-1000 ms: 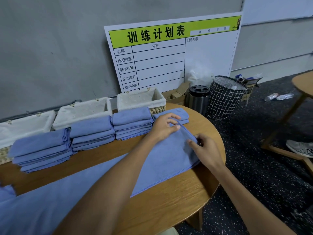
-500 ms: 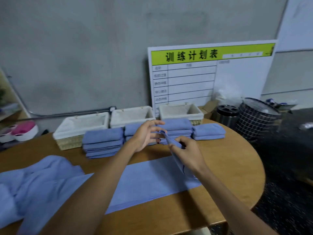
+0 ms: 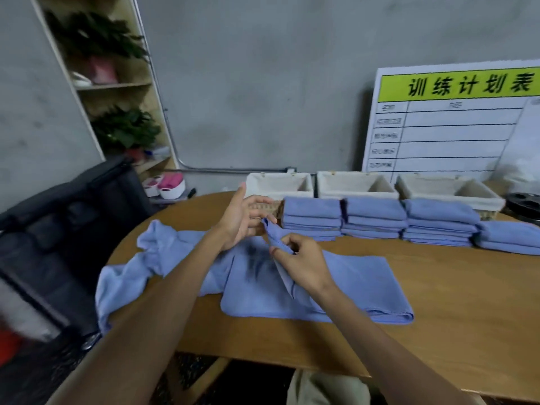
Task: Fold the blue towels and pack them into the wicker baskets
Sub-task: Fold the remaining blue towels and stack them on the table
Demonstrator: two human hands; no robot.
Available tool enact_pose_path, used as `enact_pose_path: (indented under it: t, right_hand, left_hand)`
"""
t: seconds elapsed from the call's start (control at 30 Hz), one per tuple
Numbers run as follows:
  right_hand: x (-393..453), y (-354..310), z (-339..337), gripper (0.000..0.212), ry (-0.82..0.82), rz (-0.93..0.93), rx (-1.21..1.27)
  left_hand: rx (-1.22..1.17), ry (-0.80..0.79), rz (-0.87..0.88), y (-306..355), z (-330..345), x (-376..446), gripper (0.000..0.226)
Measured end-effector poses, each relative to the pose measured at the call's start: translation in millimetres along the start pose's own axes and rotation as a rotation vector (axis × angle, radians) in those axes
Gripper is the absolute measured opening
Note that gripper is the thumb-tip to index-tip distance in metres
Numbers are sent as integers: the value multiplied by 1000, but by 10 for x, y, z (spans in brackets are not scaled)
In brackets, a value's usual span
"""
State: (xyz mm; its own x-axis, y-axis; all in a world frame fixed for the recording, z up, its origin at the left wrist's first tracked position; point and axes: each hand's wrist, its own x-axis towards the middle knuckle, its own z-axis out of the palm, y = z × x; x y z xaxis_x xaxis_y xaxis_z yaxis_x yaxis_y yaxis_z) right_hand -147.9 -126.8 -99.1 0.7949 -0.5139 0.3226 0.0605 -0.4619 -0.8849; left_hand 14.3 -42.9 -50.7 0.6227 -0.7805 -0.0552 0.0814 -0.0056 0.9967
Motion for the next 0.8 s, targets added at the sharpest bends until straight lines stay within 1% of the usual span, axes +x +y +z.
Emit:
enact_pose_path:
  t: [0.07,0.17,0.27,0.3,0.33,0.37,0.4,0.43,0.47,0.5,0.53,0.6,0.63,0.7,0.77,0.8]
  right_hand:
    - [26,-18,240,29,-34,10,14]
    - [23,49,527,37,-106,74,0]
    - [-55,137,673,36,-254,126,-41]
    - [-85,157,674,39,-298,133,-37]
    - [-103,177,642,43,-306,135,-20]
    - [-97,213,582,43,-263,130,-2]
    - [-76,261,488,40,-168,112,-3]
    - [-36,328,369,34,-48,82,-31]
    - [16,426,233,27,58,55,-83]
    - [58,525,87,21,127,42,-157]
    - [80,642,-61,17,154,41,-250]
    - [50,894,-319,16,117,31,-452]
    - [1,1018,-432,21,70,7,-562]
    - [-116,1213,-610,49,-68,-72,-801]
    - [-171,1257,-767,75,-215,-44,-937]
    - [-176,1253,-841,85,-281,2,-965]
  left_hand:
    - [57,41,5,-63,-232,-52,81]
    - [194,112,-14,-209,-434,-110,78]
    - [369,197,-8,-472,-500,-178,57]
    - [478,255,26,-608,-533,-179,50]
    - [623,312,82,-743,-566,-178,47]
    - [787,363,136,-859,-573,-178,49]
    - [917,396,178,-928,-523,-185,51]
    - [985,421,231,-961,-419,-181,47]
    - [993,426,296,-962,-253,-193,40]
    - [978,411,365,-940,-36,-225,33]
    - [970,374,425,-944,207,-247,28]
    - [1033,264,478,-1056,668,-276,30]
    - [1087,201,440,-1148,856,-279,35]
    - [1231,46,258,-1316,1106,-268,52]
    - [1356,-53,135,-1367,1197,-239,76]
    - [1396,-80,112,-1369,1202,-218,80]
